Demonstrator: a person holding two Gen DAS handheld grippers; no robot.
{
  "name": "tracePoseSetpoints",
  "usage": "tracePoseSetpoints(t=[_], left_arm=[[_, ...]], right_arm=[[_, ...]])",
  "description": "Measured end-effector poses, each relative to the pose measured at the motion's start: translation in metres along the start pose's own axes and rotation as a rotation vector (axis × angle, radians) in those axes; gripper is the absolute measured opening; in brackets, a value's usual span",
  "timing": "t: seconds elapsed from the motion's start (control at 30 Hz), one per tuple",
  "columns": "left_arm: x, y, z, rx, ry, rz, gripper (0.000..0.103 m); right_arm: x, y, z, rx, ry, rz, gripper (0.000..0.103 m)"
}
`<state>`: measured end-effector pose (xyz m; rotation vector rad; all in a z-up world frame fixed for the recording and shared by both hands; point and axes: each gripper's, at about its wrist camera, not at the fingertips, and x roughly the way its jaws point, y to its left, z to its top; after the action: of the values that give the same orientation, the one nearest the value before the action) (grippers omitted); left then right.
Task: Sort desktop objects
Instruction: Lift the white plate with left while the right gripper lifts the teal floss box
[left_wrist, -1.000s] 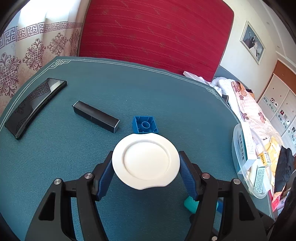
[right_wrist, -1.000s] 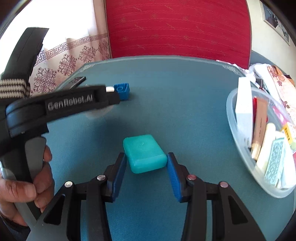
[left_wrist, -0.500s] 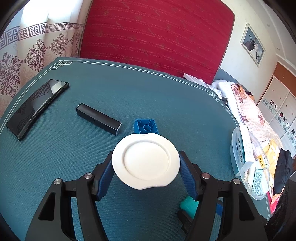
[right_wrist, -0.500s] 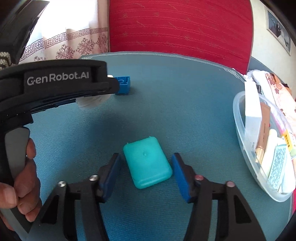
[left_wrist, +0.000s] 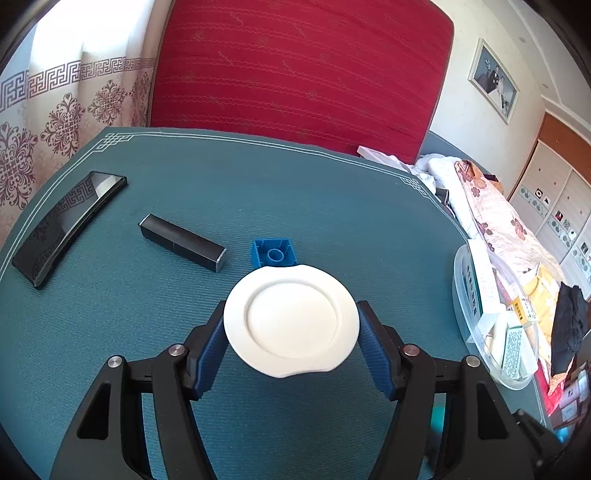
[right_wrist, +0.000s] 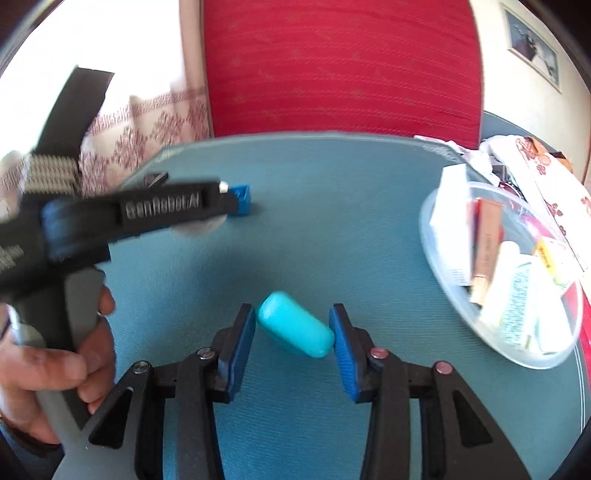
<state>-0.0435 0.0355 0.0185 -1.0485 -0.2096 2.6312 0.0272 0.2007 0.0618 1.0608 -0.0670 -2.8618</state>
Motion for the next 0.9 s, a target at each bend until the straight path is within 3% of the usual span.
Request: tracePoseSetpoints(t=[0.13, 0.3, 0.4, 0.6, 0.73, 0.9], left_arm=[[-0.003, -0.011, -0.003, 0.043, -0.011, 0.009, 0.069], [-0.003, -0.020, -0.005, 0.073, -0.011, 0.018, 0.069], [-0.001, -0.021, -0.007, 0.073, 0.004, 0.007, 0.069], [-0.001, -0.021, -0.008, 0.073, 0.009, 0.004, 0.069], [-0.003, -0.018, -0.006, 0.066, 0.006, 0.001, 0.069], [-0.002, -0.014, -0.003, 0.047, 0.009, -0.001, 0.069]], right_arm=[[-0.012, -0.017, 0.002, 0.029, -0.035, -0.016, 0.030], [-0.012, -0.031, -0.009, 0.056, 0.002, 0.037, 0.030], [-0.012, -0.035, -0.015, 0.056, 0.017, 0.031, 0.048], [0.004, -0.035, -0.019, 0.041, 0.059, 0.022, 0.055], [0.019, -0.029, -0.019, 0.025, 0.103, 0.013, 0.080], [0.034, -0.015, -0.013, -0.047, 0.130, -0.030, 0.080]])
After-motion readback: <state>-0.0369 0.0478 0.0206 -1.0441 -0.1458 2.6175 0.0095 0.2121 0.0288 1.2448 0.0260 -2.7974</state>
